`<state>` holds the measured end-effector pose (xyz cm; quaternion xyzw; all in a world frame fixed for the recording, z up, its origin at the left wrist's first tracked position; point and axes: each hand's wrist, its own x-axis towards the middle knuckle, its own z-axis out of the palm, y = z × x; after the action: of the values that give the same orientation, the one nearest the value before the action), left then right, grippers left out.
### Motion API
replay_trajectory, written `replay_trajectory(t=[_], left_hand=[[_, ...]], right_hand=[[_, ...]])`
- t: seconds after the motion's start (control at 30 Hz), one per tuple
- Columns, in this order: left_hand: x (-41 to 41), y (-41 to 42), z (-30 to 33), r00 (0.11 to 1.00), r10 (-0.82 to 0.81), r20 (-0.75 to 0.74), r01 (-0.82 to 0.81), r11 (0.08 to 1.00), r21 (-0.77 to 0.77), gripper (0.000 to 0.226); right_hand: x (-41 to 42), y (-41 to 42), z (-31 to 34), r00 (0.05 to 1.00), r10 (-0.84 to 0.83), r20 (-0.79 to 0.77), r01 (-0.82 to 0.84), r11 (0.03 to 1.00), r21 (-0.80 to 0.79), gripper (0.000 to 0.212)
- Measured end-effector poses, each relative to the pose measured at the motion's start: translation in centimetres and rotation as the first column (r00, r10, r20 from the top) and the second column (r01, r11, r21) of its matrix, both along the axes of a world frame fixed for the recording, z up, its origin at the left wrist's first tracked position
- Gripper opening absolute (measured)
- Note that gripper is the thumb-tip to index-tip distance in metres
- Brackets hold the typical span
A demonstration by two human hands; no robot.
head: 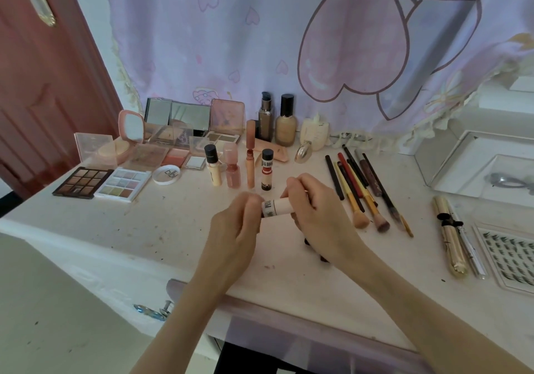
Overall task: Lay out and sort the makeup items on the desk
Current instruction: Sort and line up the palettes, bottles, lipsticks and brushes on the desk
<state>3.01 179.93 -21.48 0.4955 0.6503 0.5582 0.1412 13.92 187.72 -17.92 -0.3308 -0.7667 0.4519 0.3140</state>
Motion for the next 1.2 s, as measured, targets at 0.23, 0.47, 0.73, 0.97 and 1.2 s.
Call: replay_trajectory(t=[0.23, 0.47, 0.73, 0.97, 1.2], left_hand=[[-1.7, -0.8, 0.5, 0.960, -0.078, -0.270, 0.107, 0.989, 0.097, 0.013], [-3.7, -0.5, 2.3, 0.992, -0.104, -0.070, 0.107, 0.994, 0.038, 0.020], [-7.3, -1.4, 4.1, 0.971, -0.212, 0.109, 0.204, 0.976, 0.076, 0.025], [-9.8, -1.0, 3.6, 0.979, -0.128, 0.158, 0.120, 0.991, 0.057, 0.027], [-11.6, -0.4, 2.1, 0.995, 0.012, 0.094, -0.008, 0.999, -0.048, 0.032]], right_hand=[[0.9, 1.3, 1.3, 0.975, 0.212, -0.066, -0.209, 0.775, -0.596, 0.033], [0.5, 0.6, 1.3, 0.874, 0.446, 0.194, -0.403, 0.887, -0.223, 0.012], [-2.5, 0.0, 0.2, 0.913, 0.386, 0.131, -0.353, 0.909, -0.223, 0.016], [-6.8, -0.8, -1.4, 0.984, 0.163, 0.066, -0.163, 0.987, -0.013, 0.001], [-10.6, -0.4, -4.0, 0.995, 0.066, 0.071, -0.069, 0.997, 0.035, 0.008]])
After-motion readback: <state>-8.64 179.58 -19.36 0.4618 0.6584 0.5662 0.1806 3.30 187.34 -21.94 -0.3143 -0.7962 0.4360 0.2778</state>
